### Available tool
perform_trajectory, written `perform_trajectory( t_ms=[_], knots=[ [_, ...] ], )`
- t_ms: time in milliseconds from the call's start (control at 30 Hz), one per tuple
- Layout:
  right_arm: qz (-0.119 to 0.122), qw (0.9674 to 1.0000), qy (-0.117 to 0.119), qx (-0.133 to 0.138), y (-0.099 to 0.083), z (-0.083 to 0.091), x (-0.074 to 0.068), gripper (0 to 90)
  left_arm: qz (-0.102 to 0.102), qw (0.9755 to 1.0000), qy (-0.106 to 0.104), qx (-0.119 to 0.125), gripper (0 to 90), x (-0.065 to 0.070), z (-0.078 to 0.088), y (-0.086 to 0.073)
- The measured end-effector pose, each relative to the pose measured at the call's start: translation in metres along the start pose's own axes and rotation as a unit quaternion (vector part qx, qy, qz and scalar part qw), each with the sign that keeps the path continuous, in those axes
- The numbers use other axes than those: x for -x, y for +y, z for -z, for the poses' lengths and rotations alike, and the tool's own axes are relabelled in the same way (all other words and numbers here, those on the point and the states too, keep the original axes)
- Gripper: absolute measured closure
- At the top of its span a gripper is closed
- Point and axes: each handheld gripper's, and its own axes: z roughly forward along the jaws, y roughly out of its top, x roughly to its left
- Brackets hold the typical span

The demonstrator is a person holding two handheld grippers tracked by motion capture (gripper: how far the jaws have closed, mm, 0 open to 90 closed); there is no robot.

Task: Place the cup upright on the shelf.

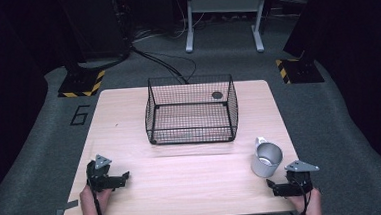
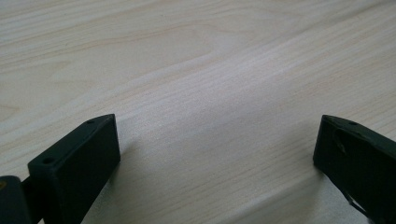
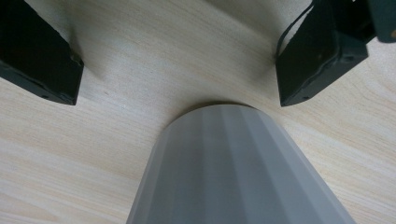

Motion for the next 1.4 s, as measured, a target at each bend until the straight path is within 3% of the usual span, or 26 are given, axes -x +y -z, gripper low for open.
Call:
perform_trajectory(
  t_ms=[733, 1000, 1067, 1400],
  knots=[
    [-0.007, 0.9999, -0.007, -0.007, 0.002, 0.001, 0.000, 1.4, 0.000, 1.0000, 0.000, 0.000, 0.5, 0.000, 0.000, 0.000],
    [-0.022, 0.9997, 0.003, 0.006, 0.003, 0.004, -0.004, 0.4, 0.000, 1.0000, 0.000, 0.000, 0.5, 0.000, 0.000, 0.000],
    [-0.013, 0.9999, 0.004, 0.011, 0.004, 0.005, -0.004, 0.1, 0.000, 1.0000, 0.000, 0.000, 0.5, 0.000, 0.000, 0.000],
    [-0.019, 0.9994, 0.011, 0.026, 0.016, 0.019, -0.010, 0.0, 0.000, 1.0000, 0.000, -0.001, 0.5, 0.000, 0.000, 0.000]
  ],
)
